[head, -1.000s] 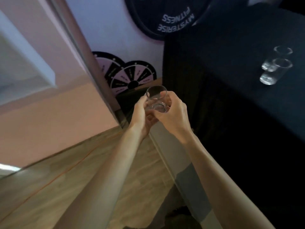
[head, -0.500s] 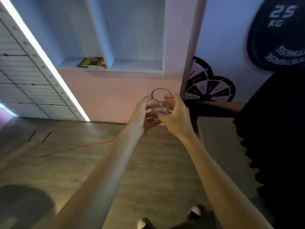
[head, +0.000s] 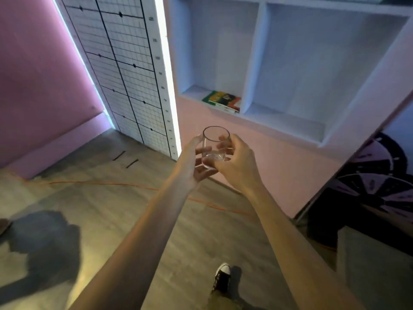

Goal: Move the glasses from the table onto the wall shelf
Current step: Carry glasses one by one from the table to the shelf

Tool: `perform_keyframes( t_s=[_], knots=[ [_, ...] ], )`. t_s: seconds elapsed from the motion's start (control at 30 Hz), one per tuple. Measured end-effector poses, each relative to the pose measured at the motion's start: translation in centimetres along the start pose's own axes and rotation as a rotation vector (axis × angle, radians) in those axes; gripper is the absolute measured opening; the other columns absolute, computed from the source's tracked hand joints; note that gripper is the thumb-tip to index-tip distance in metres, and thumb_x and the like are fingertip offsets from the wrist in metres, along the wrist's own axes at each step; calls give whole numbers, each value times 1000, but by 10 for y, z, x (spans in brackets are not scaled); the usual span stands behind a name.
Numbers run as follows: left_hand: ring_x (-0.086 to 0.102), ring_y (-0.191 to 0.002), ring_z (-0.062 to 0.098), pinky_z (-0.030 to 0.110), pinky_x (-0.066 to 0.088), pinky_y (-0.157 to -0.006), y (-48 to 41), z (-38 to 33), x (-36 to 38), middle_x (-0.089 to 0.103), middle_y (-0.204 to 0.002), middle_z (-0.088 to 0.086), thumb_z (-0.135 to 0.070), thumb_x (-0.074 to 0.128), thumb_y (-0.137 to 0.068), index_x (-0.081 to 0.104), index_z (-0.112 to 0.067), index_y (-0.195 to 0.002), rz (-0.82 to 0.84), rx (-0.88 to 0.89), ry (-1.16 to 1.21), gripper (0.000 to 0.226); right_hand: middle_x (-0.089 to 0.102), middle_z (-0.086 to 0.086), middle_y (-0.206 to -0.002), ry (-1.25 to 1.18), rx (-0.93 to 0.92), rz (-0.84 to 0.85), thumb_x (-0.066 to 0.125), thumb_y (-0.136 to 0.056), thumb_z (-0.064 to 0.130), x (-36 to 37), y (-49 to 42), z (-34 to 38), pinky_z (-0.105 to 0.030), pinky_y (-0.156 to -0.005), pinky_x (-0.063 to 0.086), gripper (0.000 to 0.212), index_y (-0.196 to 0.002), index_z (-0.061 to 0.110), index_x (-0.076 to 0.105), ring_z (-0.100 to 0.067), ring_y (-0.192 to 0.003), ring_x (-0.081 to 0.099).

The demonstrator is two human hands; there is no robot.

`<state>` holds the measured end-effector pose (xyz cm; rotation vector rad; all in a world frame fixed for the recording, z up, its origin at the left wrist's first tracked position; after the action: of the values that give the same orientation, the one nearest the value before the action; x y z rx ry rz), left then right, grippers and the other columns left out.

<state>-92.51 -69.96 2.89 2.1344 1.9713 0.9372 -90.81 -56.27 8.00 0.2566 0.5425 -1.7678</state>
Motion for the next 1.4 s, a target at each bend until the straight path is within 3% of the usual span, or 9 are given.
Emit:
perform_keyframes(
  t_s=[0.2,0.33,0.47,0.57,0.67,0.83,0.97,1.2,1.4],
  knots=[
    [74,-69,25,33,59,-56,-82,-70,12,72,-105,20,-44,69,-90,68,0,-121,-36,59,16,54,61,25,-103,-65,-46,27,91,-76,37,22,-110,2,-11,-80,48,56,-119,37,54,-1,-98,63],
    [75,-62,23,33,60,-57,-138,-110,20,77,-87,16,-47,73,-85,72,-1,-114,-49,84,38,54,61,30,-102,-88,-73,65,89,-75,40,28,-182,3,-13,-79,48,56,-118,44,52,2,-99,63],
    [76,-67,26,36,61,-60,-180,-143,18,78,-91,16,-48,74,-77,74,-1,-109,-90,119,62,57,61,32,-104,-124,-120,137,89,-75,41,42,-236,7,-13,-81,51,62,-128,36,58,6,-101,61],
    [76,-64,25,35,60,-57,-205,-169,21,78,-86,15,-46,74,-79,74,0,-110,-104,138,62,55,63,26,-112,-127,-155,139,89,-77,40,44,-270,17,-15,-84,53,71,-138,34,53,-1,-104,64],
    [75,-61,25,35,60,-55,-230,-202,34,75,-94,15,-44,74,-74,74,-1,-107,-104,177,56,54,67,17,-116,-130,-193,118,90,-77,38,39,-309,29,-19,-84,58,73,-138,32,50,-6,-103,67],
    [77,-62,24,36,61,-56,-269,-264,56,80,-85,12,-45,71,-82,74,-3,-101,-73,245,27,46,64,21,-108,-117,-236,58,89,-76,46,29,-373,54,-16,-82,53,71,-134,33,51,0,-93,66],
    [78,-67,24,36,62,-58,-297,-320,70,76,-94,14,-46,67,-90,72,-3,-106,-25,300,-9,46,61,26,-101,-77,-285,-5,87,-79,46,28,-421,84,-14,-81,52,66,-134,32,53,7,-90,63],
    [75,-58,24,41,64,-61,-340,-426,92,70,-81,14,-49,67,-92,70,0,-98,122,356,-101,49,70,7,-116,-70,-307,-133,87,-80,43,26,-499,140,-23,-83,61,66,-135,25,56,-6,-100,69],
    [72,-57,24,39,66,-61,-365,-498,111,68,-86,14,-44,63,-96,68,-2,-96,273,375,-133,43,75,9,-108,-76,-316,-272,94,-74,39,22,-558,177,-16,-73,61,67,-130,24,59,-4,-91,75]
  ],
)
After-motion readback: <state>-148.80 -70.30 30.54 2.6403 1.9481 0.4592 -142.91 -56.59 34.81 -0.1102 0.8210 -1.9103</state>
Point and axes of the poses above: each hand's wrist, its own y-axis away from the middle knuckle, its own x-axis out of the palm, z = x × y, the point moved 10 cm from there along -y, towards the middle knuckle
